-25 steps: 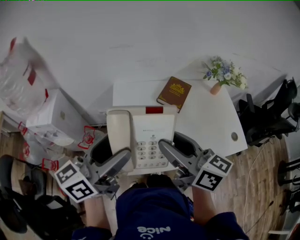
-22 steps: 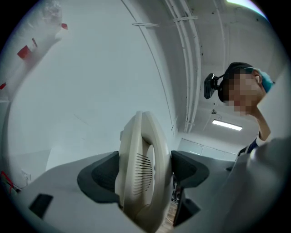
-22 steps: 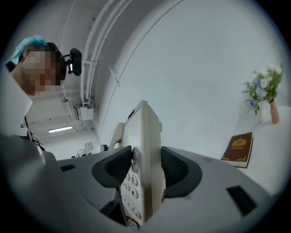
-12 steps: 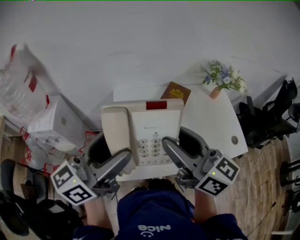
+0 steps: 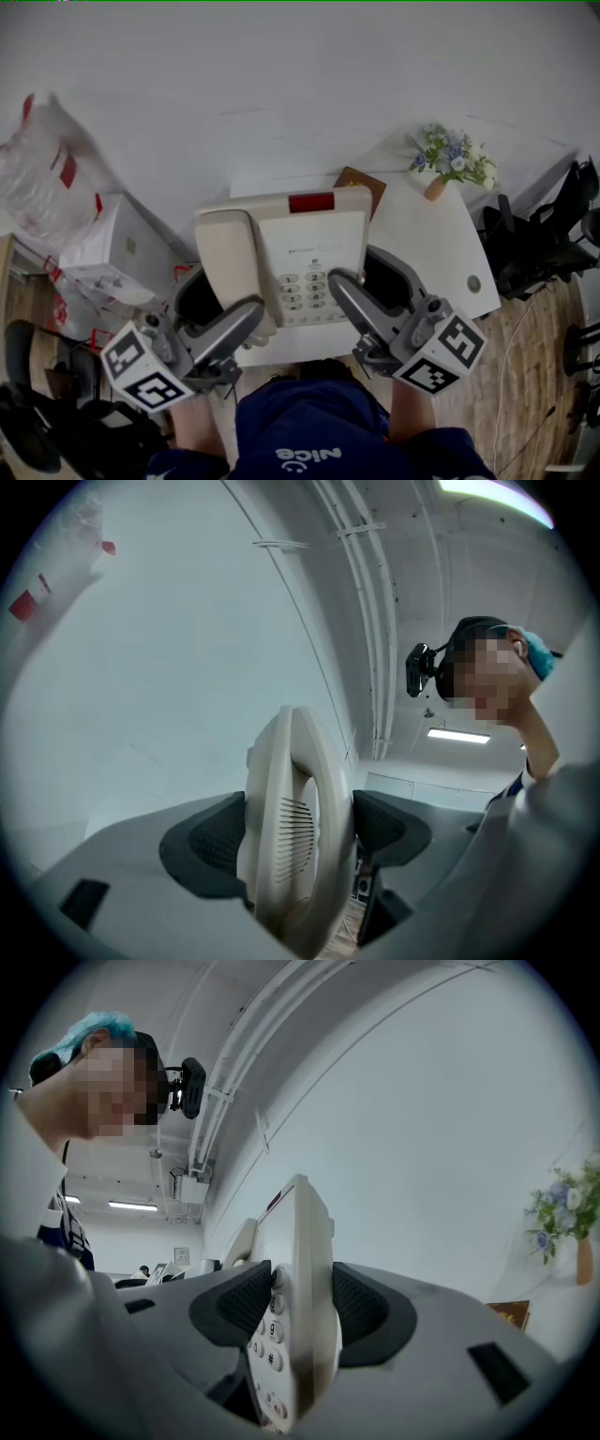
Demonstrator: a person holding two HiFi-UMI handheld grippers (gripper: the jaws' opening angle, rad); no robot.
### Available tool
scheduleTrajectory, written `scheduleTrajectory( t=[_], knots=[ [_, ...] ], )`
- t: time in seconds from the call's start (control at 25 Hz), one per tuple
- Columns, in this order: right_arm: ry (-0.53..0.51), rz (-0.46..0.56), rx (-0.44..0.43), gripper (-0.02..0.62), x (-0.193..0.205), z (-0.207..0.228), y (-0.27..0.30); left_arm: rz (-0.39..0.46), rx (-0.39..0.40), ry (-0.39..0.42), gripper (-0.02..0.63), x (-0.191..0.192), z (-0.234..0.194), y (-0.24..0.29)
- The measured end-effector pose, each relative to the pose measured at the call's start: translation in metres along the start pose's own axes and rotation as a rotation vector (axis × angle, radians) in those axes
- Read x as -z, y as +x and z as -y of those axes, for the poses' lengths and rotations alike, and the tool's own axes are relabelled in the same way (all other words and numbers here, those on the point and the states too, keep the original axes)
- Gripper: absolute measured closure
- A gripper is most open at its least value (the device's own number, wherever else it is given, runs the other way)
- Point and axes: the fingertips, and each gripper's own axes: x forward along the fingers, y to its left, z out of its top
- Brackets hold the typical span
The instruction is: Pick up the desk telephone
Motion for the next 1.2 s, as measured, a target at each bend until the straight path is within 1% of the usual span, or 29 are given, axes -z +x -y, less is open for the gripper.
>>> scheduleTrajectory(
  t=[0.24,0.56,0.84,1.2],
  knots=[
    [-0.010,-0.007,0.002,0.374,0.004,0.003,0.002,-0.003,-0.010,-0.004,0.233,0.003,-0.004,0.001],
    [0.004,-0.018,-0.004,0.376,0.012,0.006,0.007,-0.008,-0.025,0.003,0.233,0.004,-0.010,-0.001],
    [0.006,-0.035,0.001,0.376,0.017,0.009,0.009,-0.032,-0.030,-0.004,0.233,0.009,-0.016,-0.002],
    [0.007,-0.031,-0.004,0.376,0.018,0.013,0.012,-0.031,-0.040,-0.007,0.233,0.009,-0.021,0.000]
  ],
)
